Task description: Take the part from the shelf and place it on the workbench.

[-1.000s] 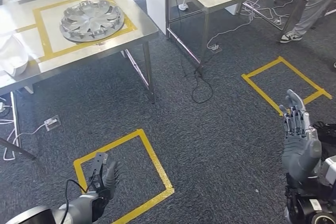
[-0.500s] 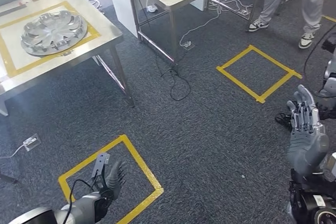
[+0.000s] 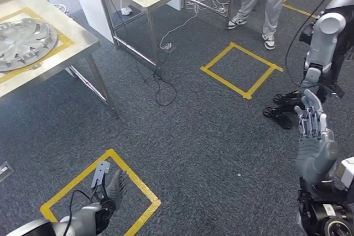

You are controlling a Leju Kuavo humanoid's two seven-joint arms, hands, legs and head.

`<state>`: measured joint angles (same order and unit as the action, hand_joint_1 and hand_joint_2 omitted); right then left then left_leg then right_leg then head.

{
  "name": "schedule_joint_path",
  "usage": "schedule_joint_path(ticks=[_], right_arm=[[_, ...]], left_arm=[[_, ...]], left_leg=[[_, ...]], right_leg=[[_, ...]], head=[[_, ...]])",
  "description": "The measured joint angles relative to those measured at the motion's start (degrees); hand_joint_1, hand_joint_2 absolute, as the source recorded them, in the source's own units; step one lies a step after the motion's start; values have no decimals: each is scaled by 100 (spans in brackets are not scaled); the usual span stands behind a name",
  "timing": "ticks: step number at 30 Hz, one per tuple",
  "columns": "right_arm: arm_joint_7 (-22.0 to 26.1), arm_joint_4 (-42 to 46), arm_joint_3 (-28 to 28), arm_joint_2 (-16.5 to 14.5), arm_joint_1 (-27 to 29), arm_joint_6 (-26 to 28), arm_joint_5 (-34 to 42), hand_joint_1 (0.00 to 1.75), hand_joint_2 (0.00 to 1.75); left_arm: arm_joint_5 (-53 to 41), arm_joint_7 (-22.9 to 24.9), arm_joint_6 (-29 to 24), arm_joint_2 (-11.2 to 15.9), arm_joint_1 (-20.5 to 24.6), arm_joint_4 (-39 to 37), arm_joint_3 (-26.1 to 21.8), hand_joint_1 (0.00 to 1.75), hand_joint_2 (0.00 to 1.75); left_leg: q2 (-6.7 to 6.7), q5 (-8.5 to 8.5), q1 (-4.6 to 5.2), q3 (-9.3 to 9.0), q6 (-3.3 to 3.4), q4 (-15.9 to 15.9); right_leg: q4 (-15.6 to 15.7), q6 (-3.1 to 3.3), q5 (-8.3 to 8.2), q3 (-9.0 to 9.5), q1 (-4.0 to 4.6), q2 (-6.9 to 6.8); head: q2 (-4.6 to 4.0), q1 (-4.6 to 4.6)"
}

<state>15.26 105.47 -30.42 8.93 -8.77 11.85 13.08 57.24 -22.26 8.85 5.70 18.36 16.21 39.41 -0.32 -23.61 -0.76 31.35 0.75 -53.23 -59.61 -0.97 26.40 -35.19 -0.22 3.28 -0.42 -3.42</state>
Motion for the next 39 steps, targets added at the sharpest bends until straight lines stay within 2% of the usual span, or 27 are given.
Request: schedule_joint_path(ticks=[2,3,4,5,6,8,10,12,13,14,16,18,19,20,21,23,24,26,28,30,32,33,34,35,36,37,39], right_arm=[[-1,-4,-25,9,15,-10,1,0,0],[-1,-9,-36,11,29,-19,1,0,0],[0,-15,-43,16,41,-29,2,0,0],[1,-20,-49,21,49,-41,1,0,0],[2,-25,-56,25,52,-52,1,0,0],[7,-29,-67,31,45,-84,-1,0,0],[16,-34,-73,33,43,-127,-3,0,0],[25,-37,-73,34,55,-168,-6,0,0],[27,-37,-72,34,60,-186,-7,0,0],[29,-37,-70,34,58,-201,-8,0,0],[33,-39,-71,35,47,-222,-10,0,0],[34,-53,-75,36,43,-236,-13,0,0],[34,-66,-77,36,45,-242,-14,0,0],[35,-80,-77,36,46,-246,-15,0,0],[40,-93,-77,36,45,-254,-17,0,0],[57,-112,-77,36,43,-282,-24,0,0],[69,-121,-77,36,40,-296,-28,0,0],[98,-146,-73,36,40,-321,-36,0,0],[138,-171,-64,36,54,-354,-54,0,0],[174,-183,-50,36,64,-382,-78,0,0],[188,-195,-39,36,71,-403,-93,0,0],[190,-207,-35,36,80,-410,-98,0,0],[190,-221,-30,36,93,-414,-102,0,0],[190,-237,-25,36,103,-414,-105,0,0],[190,-250,-20,36,107,-414,-105,0,0],[190,-258,-18,36,108,-414,-105,0,0],[191,-265,-15,36,102,-414,-105,0,0]], left_arm=[[23,-12,8,14,-29,1,-6,0,0],[32,-15,10,19,-52,1,-10,0,0],[37,-17,13,23,-73,1,-15,0,0],[39,-17,15,25,-86,1,-22,0,0],[42,-18,18,25,-92,1,-29,0,0],[46,-21,26,31,-92,1,-43,0,0],[53,-29,35,48,-94,1,-52,0,0],[58,-36,41,55,-93,2,-59,0,0],[58,-37,44,56,-89,3,-64,0,0],[59,-37,48,56,-81,4,-72,0,0],[59,-37,54,62,-68,5,-88,0,0],[64,-26,55,74,-79,4,-95,0,0],[69,-19,55,79,-89,4,-97,0,0],[73,-10,53,81,-97,3,-99,0,0],[76,-5,46,81,-97,3,-101,0,0],[76,-3,16,88,-81,3,-104,0,0],[75,-6,2,92,-70,3,-105,0,0],[64,-11,-24,107,-47,3,-108,0,0],[49,-13,-47,95,-29,5,-109,0,0],[38,-8,-62,74,-17,10,-109,0,0],[33,3,-64,62,-17,12,-109,0,0],[33,8,-66,59,-24,12,-109,0,0],[33,10,-66,54,-33,12,-109,0,0],[33,11,-67,52,-40,12,-109,0,0],[33,12,-67,48,-43,12,-109,0,0],[33,12,-67,43,-42,12,-109,0,0],[33,12,-67,35,-35,12,-109,0,0]], left_leg=[[113,-6,6,-5,21,4],[174,-10,6,-5,23,2],[234,-16,6,-7,20,0],[291,-24,4,-12,11,-3],[344,-36,1,-23,-6,-9],[441,-73,17,-46,-62,-33],[531,-97,56,-55,-120,-57],[641,-98,70,-65,-166,-58],[643,-124,60,-70,-195,-78],[566,-202,44,-39,-225,-174],[281,-541,20,221,-269,-753],[104,-895,20,654,-277,-1607],[79,-945,23,801,-270,-1866],[66,-875,25,836,-252,-1888],[45,-699,27,749,-223,-1663],[-99,-279,31,358,-144,-802],[-177,-140,36,183,-120,-423],[-238,-73,62,34,-100,-87],[-129,-43,58,12,-74,-30],[-18,-1,18,-34,-17,63],[87,12,10,-58,18,104],[141,8,15,-59,24,103],[197,2,18,-61,26,101],[253,-5,19,-65,22,99],[308,-15,19,-75,12,96],[361,-29,19,-92,-2,92],[454,-70,37,-132,-52,74]], right_leg=[[-809,-50,401,-348,-23,-233],[-1154,-70,526,-499,-40,-267],[-1308,-88,543,-560,-54,-283],[-1222,-101,448,-505,-69,-302],[-899,-109,264,-332,-80,-345],[-46,-100,-53,105,-66,-566],[385,-33,-131,328,-32,-710],[407,57,-135,338,-15,-613],[416,91,-150,335,-18,-551],[427,127,-166,334,-25,-490],[444,180,-195,327,-45,-376],[444,208,-209,305,-37,-244],[444,214,-213,300,-31,-171],[443,217,-217,299,-25,-99],[443,216,-220,302,-20,-26],[444,204,-229,309,-19,107],[441,187,-235,301,-13,170],[444,130,-251,272,-29,269],[466,59,-262,242,-37,339],[281,3,-123,135,-4,166],[-384,-44,233,-171,1,-139],[-808,-67,413,-367,-16,-221],[-1130,-85,519,-514,-33,-262],[-1250,-100,518,-568,-48,-284],[-1125,-109,405,-497,-61,-308],[-766,-111,206,-307,-71,-352],[116,-90,-114,164,-55,-561]], head=[[0,55],[0,62],[0,67],[0,70],[0,72],[0,85],[0,82],[0,55],[0,43],[0,39],[0,12],[0,-26],[0,-39],[0,-47],[0,-51],[0,-62],[0,-59],[0,-55],[0,-64],[0,-27],[0,42],[0,63],[0,67],[0,70],[0,73],[0,74],[0,80]])
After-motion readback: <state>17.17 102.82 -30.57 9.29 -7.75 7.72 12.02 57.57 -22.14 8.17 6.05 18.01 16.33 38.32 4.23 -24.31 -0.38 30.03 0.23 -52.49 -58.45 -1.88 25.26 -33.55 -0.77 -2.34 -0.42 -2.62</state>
